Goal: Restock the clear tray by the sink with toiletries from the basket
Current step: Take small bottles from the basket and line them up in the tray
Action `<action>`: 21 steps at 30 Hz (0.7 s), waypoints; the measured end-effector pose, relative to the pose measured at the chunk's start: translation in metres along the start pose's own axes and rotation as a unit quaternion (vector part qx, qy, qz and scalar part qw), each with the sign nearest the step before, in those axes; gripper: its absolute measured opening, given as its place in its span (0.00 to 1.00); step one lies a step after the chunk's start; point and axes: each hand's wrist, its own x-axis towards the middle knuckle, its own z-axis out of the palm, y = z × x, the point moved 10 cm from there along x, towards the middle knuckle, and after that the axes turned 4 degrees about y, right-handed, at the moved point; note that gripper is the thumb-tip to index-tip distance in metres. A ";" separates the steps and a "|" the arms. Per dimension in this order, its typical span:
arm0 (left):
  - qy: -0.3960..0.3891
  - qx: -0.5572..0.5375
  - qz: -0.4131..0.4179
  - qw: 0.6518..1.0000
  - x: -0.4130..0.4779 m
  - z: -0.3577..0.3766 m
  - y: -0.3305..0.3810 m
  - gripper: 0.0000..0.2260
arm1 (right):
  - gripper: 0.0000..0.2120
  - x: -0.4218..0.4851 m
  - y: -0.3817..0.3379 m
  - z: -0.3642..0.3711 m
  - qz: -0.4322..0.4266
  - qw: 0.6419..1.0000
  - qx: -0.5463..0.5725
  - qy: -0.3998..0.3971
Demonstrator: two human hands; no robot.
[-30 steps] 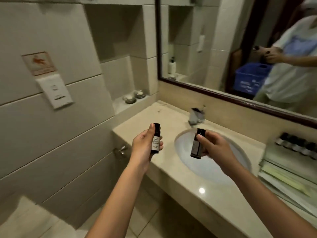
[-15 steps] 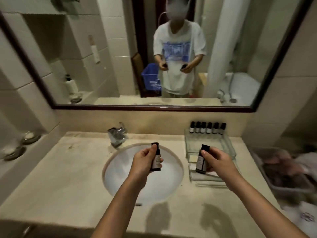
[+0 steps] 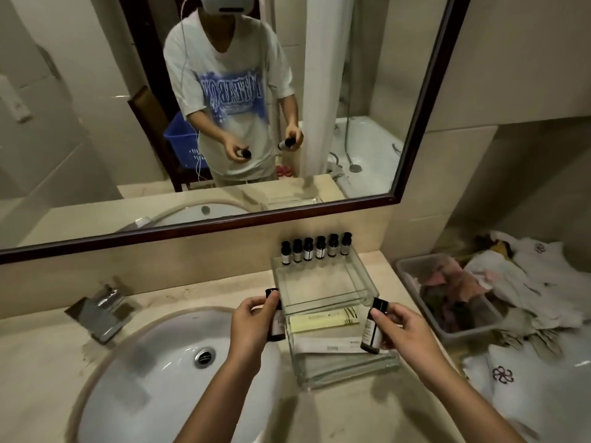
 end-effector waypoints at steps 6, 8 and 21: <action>0.051 -0.040 -0.047 0.997 0.050 0.024 -0.032 0.10 | 0.06 0.080 0.032 0.016 0.036 0.998 -0.027 -0.043; 0.070 -0.057 -0.064 0.994 0.066 0.030 -0.039 0.12 | 0.05 0.105 0.037 0.026 0.037 0.997 -0.043 -0.049; 0.206 0.030 0.049 0.977 0.173 0.061 -0.045 0.07 | 0.12 0.214 0.057 0.126 -0.060 0.982 -0.165 -0.073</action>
